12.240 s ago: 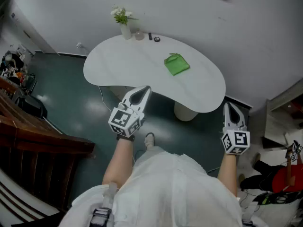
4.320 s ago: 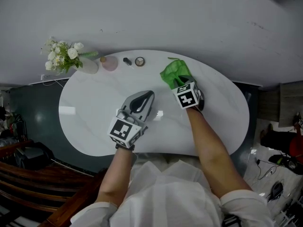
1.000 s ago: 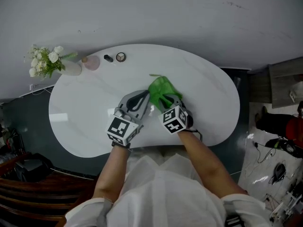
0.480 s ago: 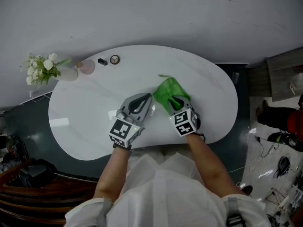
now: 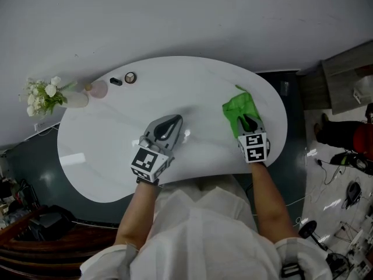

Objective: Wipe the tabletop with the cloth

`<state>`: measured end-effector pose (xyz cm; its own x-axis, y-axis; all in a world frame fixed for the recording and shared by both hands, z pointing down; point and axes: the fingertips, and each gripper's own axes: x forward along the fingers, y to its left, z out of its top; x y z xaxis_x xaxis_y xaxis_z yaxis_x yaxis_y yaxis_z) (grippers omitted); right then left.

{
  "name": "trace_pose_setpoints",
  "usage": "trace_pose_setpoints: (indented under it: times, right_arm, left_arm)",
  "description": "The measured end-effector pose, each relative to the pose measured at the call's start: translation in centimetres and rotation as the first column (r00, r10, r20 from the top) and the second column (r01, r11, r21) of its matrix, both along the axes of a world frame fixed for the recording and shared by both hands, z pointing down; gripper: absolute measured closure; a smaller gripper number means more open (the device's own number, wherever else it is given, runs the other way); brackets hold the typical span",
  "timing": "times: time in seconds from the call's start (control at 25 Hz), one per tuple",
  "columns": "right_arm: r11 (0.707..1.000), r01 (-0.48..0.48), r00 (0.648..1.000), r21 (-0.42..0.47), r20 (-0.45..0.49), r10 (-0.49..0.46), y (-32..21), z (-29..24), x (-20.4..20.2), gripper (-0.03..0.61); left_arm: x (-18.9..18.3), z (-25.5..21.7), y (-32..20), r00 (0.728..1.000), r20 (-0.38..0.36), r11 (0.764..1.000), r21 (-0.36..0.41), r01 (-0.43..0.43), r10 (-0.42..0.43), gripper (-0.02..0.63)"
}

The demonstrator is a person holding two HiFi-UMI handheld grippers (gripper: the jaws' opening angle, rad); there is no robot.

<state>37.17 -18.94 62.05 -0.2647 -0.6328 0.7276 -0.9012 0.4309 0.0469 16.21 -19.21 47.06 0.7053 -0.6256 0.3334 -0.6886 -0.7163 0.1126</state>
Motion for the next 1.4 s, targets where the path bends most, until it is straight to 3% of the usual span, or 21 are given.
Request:
trace_pose_setpoints:
  times: [0.32,0.52,0.72,0.84,0.96,1.4]
  right_arm:
    - [0.980,-0.200,0.977,-0.004,-0.078,0.199,2.4,0.5,11.3,0.509]
    - [0.937,-0.349,0.934,-0.014,-0.091,0.347,5.0,0.7,16.3,0.509]
    - [0.883,-0.469,0.881,-0.008,-0.082,0.467,7.6,0.8,18.2,0.509]
    - [0.856,-0.517,0.854,0.001,-0.070,0.516,8.4,0.8,17.1,0.509]
    - [0.856,-0.517,0.855,0.005,-0.050,0.516,8.8,0.7,14.7,0.509]
    - [0.940,-0.340,0.940,-0.027,0.022,0.340,8.7,0.4,0.0,0.509]
  left_arm:
    - [1.0,0.0,0.0,1.000,0.000,1.000,-0.008,-0.019,0.019,0.595]
    - [1.7,-0.2,0.3,0.999,-0.006,0.999,-0.009,-0.033,0.033,0.595]
    - [2.1,-0.2,0.9,0.999,-0.005,0.999,-0.008,-0.051,0.051,0.595]
    - [2.0,-0.4,1.3,0.998,-0.003,0.998,0.001,-0.065,0.065,0.595]
    - [1.4,-0.5,1.6,0.997,0.002,0.997,0.003,-0.073,0.073,0.595]
    - [-1.2,-1.5,3.1,0.995,0.010,0.995,0.010,-0.101,0.101,0.595]
